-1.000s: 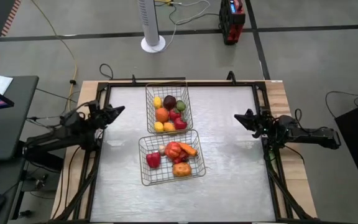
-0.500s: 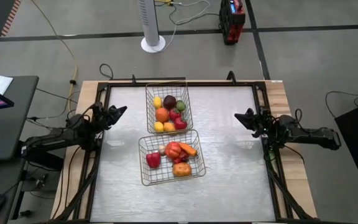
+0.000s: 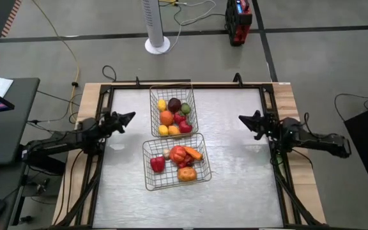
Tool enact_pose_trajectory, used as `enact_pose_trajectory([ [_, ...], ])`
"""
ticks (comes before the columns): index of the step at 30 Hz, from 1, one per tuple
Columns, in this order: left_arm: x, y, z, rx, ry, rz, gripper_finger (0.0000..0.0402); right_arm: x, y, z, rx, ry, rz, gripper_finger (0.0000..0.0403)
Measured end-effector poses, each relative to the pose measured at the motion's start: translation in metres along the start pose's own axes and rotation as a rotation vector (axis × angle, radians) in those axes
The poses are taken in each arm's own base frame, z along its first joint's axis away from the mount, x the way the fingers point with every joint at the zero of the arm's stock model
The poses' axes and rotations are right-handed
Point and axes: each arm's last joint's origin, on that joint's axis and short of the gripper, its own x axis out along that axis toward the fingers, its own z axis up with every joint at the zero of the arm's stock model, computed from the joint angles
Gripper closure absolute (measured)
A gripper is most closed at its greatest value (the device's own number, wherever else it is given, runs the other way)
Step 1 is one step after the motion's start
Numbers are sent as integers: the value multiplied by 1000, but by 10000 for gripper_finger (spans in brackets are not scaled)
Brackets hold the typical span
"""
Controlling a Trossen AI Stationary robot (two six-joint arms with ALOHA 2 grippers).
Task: Sort produce into baskets
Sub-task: Return to Home Position
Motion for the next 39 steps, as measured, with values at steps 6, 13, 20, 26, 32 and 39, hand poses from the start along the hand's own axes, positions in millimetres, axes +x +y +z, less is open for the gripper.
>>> enact_pose_trajectory([
  [6,1,2,-1,38,0,45,401,0,-7,-3,-37,32,-69,374],
  [13,1,2,-2,34,11,42,401,1,-12,-9,-127,112,-121,365],
  [20,2,2,-4,424,73,-2,401,2,-13,-12,-492,164,-114,363],
  [26,2,1,-5,734,90,-42,401,3,-15,-14,-1026,220,-72,363],
  [32,2,1,-5,796,89,-45,401,3,-15,-14,-1133,227,-62,363],
  [39,2,1,-5,784,89,-45,401,3,-15,-14,-1136,227,-61,363],
])
